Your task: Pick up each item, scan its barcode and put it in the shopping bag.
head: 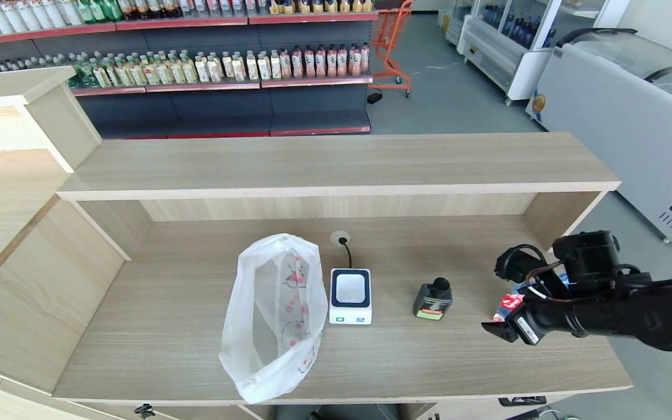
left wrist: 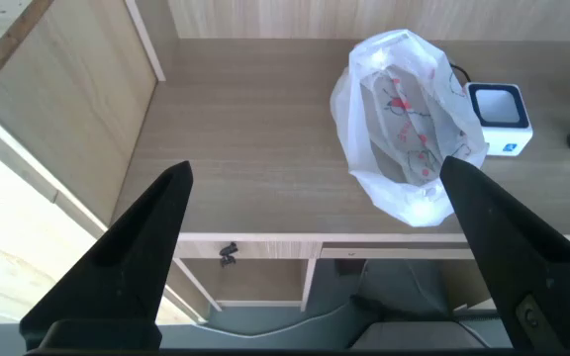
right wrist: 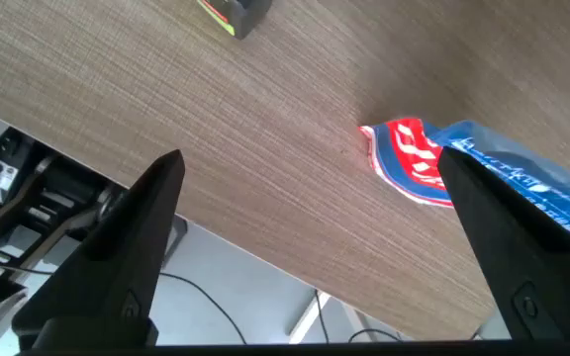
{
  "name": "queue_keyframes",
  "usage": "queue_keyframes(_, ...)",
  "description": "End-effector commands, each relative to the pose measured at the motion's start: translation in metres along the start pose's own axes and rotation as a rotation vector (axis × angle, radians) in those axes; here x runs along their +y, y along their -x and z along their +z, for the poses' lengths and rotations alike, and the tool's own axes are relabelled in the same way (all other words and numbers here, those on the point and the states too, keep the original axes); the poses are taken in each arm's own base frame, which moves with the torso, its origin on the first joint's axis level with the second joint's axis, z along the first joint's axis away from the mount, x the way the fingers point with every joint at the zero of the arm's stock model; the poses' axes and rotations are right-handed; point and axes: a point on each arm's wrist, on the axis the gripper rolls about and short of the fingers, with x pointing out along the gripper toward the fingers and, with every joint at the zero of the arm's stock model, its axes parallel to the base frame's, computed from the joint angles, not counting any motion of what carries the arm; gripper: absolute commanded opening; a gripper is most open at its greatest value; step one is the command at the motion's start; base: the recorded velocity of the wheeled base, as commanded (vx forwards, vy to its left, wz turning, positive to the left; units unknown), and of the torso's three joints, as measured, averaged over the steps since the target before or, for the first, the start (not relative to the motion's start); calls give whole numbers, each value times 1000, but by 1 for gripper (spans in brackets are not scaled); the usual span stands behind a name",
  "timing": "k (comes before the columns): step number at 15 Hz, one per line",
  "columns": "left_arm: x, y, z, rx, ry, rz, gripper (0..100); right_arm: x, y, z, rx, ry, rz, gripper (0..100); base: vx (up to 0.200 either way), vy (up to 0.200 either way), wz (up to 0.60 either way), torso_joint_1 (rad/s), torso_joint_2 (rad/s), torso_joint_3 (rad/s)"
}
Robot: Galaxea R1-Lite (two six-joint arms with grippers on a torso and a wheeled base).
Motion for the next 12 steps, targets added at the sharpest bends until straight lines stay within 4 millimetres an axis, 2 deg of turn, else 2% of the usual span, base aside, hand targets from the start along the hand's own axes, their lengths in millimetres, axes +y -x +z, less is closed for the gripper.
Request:
queue_keyframes(1,0,0,0,1,0,0,100,15,-37,-5,32,24,59,100,0,0,0,0,0,0)
queue_keyframes(3,0,0,0,1,0,0,100,21,-51,3,12,41,92,100,0,0,0,0,0,0)
queue_keyframes(7,0,0,0,1,0,0,100,25,-87,30,-59,75,103,100,0,0,0,0,0,0)
queue_keyframes(12,0,0,0,1,0,0,100,39,-113,46,-95,109,126,100,0,0,0,0,0,0)
